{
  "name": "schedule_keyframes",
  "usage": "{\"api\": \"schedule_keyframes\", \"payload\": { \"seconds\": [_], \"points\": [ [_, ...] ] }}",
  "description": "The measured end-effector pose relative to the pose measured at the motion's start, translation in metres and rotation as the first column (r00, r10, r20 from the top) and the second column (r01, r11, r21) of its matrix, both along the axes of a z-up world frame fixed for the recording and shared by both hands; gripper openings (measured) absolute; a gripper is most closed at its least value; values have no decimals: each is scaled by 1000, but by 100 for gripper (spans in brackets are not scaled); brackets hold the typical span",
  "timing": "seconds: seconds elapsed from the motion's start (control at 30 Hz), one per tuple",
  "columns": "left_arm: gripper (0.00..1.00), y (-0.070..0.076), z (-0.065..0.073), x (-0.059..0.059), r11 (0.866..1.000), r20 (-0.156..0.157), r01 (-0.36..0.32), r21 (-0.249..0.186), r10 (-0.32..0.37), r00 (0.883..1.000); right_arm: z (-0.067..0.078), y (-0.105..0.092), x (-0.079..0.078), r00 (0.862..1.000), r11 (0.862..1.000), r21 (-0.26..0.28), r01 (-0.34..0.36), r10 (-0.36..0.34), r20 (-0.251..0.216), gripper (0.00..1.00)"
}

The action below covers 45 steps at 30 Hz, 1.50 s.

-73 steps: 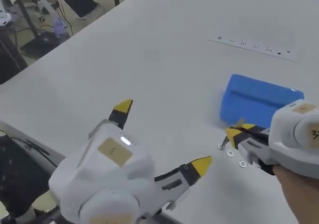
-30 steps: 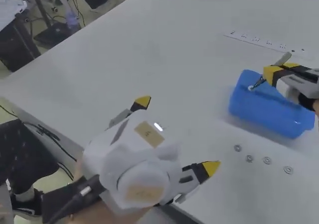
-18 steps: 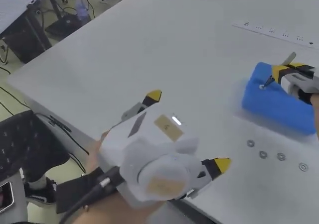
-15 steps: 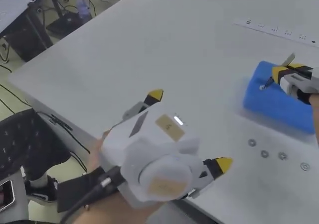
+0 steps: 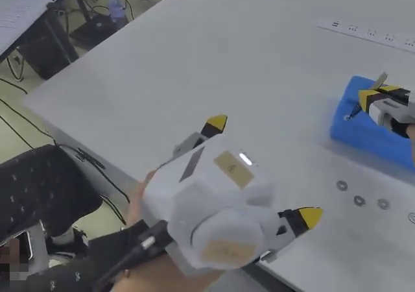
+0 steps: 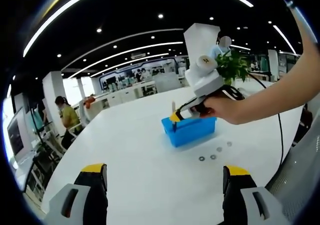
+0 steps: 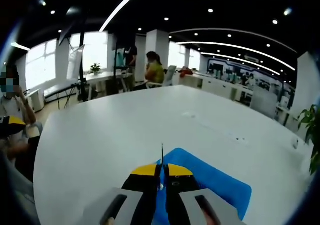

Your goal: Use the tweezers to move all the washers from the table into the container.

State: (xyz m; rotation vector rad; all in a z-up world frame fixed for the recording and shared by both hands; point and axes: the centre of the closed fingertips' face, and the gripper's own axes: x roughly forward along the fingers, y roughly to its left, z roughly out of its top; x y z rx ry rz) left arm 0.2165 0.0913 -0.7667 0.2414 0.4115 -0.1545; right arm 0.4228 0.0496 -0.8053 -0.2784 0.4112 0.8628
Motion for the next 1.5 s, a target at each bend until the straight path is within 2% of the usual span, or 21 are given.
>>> {"api": "schedule_keyframes", "payload": {
  "seconds": [0.13, 0.17, 0.5, 0.57, 0.6, 0.63, 0.67, 0.73, 0.97, 1.03, 1.13, 1.2, 1.37, 1.5],
  "points": [
    [99, 1, -2, 0, 1000, -9, -4, 10, 4, 1000, -8, -2, -3, 1000, 1000, -10, 1, -1, -16, 1],
    [99, 1, -1, 0, 1000, -8, -4, 10, 4, 1000, -7, -3, -4, 1000, 1000, 4, 4, -4, -11, 1],
    [99, 0, -3, 0, 1000, -18, 2, 15, -2, 1000, -8, -2, -6, 1000, 999, -26, -23, 23, 7, 2],
    [99, 0, -4, -1, 1000, -20, 1, 18, -1, 1000, -7, -1, -5, 1000, 999, -33, -25, 25, -1, 2],
    [99, 0, -3, 0, 1000, -17, 0, 21, 0, 1000, -5, -1, -6, 1000, 999, -32, -25, 25, 0, 2],
    [99, 1, -3, 0, 1000, -13, -2, 21, 3, 1000, 3, 0, -4, 999, 1000, -2, -26, 26, 22, 2],
    [99, 2, -2, 0, 1000, -13, -5, 20, 5, 1000, 6, -1, -4, 1000, 1000, 3, -25, 25, 19, 2],
    [99, 3, -2, 0, 1000, -11, -11, 22, 11, 1000, 10, -3, -4, 1000, 1000, 5, -21, 21, 12, 2],
    [99, 3, -2, -1, 999, -12, -6, 38, 6, 1000, 29, -15, -11, 999, 1000, 24, -3, 2, 36, 2],
    [99, 4, -2, -1, 999, -10, -14, 42, 14, 1000, 38, -19, -16, 999, 999, 43, -1, -1, 40, 2],
    [99, 6, 3, -1, 999, 14, -26, 25, 26, 1000, 45, -22, -23, 999, 998, 63, -1, -1, 37, 2],
    [99, 7, 5, 0, 999, 19, -32, 16, 32, 999, 54, -25, -34, 1000, 995, 102, -6, 4, 25, 2],
    [99, 8, 5, -1, 999, 23, -39, 22, 38, 999, 60, -30, -57, 1000, 993, 118, -18, 16, 20, 2],
    [99, 9, 6, -1, 999, 26, -40, 22, 40, 999, 59, -32, -76, 999, 989, 139, -42, 42, 3, 2]
  ]
}}
